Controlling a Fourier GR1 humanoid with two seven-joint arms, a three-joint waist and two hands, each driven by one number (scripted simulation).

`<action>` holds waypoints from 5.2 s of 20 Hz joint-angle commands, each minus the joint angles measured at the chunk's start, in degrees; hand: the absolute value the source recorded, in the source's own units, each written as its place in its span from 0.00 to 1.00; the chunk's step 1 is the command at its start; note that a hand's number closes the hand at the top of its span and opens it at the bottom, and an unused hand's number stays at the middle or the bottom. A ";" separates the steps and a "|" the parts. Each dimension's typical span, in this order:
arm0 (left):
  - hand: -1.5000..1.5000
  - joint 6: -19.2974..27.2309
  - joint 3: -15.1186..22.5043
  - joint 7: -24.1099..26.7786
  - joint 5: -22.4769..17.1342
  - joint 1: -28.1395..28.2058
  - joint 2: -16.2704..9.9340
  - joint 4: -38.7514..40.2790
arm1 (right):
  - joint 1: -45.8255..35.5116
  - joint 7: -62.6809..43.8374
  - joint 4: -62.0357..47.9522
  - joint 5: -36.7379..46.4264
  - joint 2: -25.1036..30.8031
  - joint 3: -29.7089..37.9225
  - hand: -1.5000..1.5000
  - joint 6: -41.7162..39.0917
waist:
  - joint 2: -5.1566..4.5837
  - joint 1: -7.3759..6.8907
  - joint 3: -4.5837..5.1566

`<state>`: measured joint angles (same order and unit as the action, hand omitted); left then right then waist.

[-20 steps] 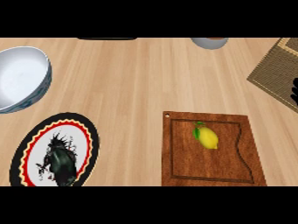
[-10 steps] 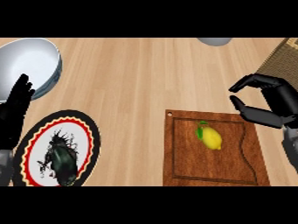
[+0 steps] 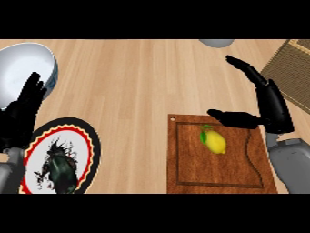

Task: Pick the lemon from the cutting board and place it in the basket

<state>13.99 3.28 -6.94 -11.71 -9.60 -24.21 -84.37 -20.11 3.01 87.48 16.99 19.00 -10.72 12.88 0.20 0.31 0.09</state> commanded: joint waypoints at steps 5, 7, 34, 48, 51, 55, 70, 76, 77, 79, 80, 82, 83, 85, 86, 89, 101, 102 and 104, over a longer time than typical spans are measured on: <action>0.50 -0.20 -0.29 0.12 -0.21 0.78 0.78 0.64 | -2.33 -19.78 5.00 4.69 17.86 -5.04 0.00 -22.51 | 0.34 0.89 0.24; 0.50 0.91 0.93 -0.14 1.46 0.12 1.34 0.65 | -4.88 -25.01 6.68 2.23 20.54 -6.38 0.00 -30.65 | 0.36 0.77 0.27; 0.50 -0.19 -2.69 -2.68 9.49 -5.60 7.85 2.77 | 9.30 -18.41 10.53 9.38 3.78 -2.34 0.00 -33.90 | -0.24 -0.23 -0.11; 0.50 -7.28 -8.50 -0.85 8.24 -1.63 8.36 1.44 | 16.70 -6.84 8.92 20.11 -2.34 -2.08 0.00 -28.10 | -0.18 -0.17 -0.09; 0.50 -7.13 -7.77 0.22 10.46 -0.54 9.75 1.72 | 14.60 -7.18 7.44 21.28 -4.98 -2.10 0.00 -28.56 | -0.19 -0.27 -0.09; 0.50 -8.18 -8.47 -1.25 10.16 -0.25 10.27 -1.12 | 11.20 -2.74 -0.59 21.37 -3.06 3.02 0.00 -29.72 | -0.21 -0.43 -0.10; 0.50 -7.47 -9.28 -4.81 14.06 -2.38 12.44 -2.76 | 8.86 -4.25 -8.01 32.03 -10.56 0.81 0.00 -24.35 | -0.20 -0.39 -0.10; 0.50 -8.70 -9.92 -6.45 13.97 -0.58 12.74 -4.88 | 9.52 0.68 -9.86 31.95 -8.27 3.46 0.00 -25.15 | -0.17 -0.35 -0.10; 0.50 -10.61 -12.33 -0.42 13.20 -3.86 10.91 3.67 | 8.62 3.29 -13.07 31.80 -6.84 4.58 0.00 -24.30 | -0.24 -0.25 -0.09; 0.50 -10.54 -12.03 -0.04 13.01 -0.74 12.25 0.36 | 11.06 1.15 -11.28 34.12 -9.69 1.96 0.00 -23.13 | -0.19 -0.30 -0.09; 0.50 -11.15 -10.60 -3.70 11.99 1.22 13.17 -4.44 | 9.65 -1.39 -11.96 35.43 -11.53 0.75 0.00 -22.67 | -0.16 -0.43 -0.10; 0.50 -9.14 -10.36 -2.79 14.88 -4.03 13.23 1.57 | 8.40 -3.17 -11.79 35.30 -12.06 1.26 0.00 -24.33 | -0.20 -0.26 -0.09; 0.50 -13.69 -13.63 -5.38 9.86 -1.21 10.04 -3.47 | 9.07 -3.63 -9.75 35.01 -11.84 1.37 0.00 -24.81 | -0.15 -0.40 -0.09; 0.50 -9.25 -10.59 0.77 14.18 -3.46 14.60 3.58 | 6.71 0.34 -16.65 35.83 -10.10 2.30 0.00 -24.08 | -0.26 -0.33 -0.09; 0.50 -10.84 -12.06 -2.56 13.20 -3.53 11.89 0.74 | 7.01 -1.92 -13.73 35.67 -10.36 1.26 0.00 -27.50 | -0.20 -0.36 -0.09; 0.50 -9.57 -10.20 -2.31 14.80 -0.99 13.64 -0.70 | 6.85 3.78 -17.56 35.76 -9.37 -0.10 1.00 -27.48 | -0.21 -0.51 -0.10; 0.50 -10.13 -11.59 -0.75 14.23 -0.55 13.00 -0.94 | 6.93 3.67 -24.00 37.89 -14.36 0.50 1.00 -21.63 | -0.26 -0.66 -0.11; 0.50 -11.69 -12.64 -3.68 12.59 -2.25 11.27 -1.50 | 4.35 0.43 -26.30 36.85 -15.86 3.45 1.00 -21.19 | -0.36 -1.09 -0.14; 0.50 -9.49 -10.87 -1.86 14.54 -3.19 13.86 0.62 | 4.41 -4.70 -29.01 35.58 -18.59 6.41 1.00 -16.24 | -0.97 -1.11 -0.22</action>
<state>3.08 -8.69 -8.89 1.72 -11.35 -11.84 -84.61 -16.31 6.02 65.66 52.97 7.27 -6.59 -10.70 1.21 -0.29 1.55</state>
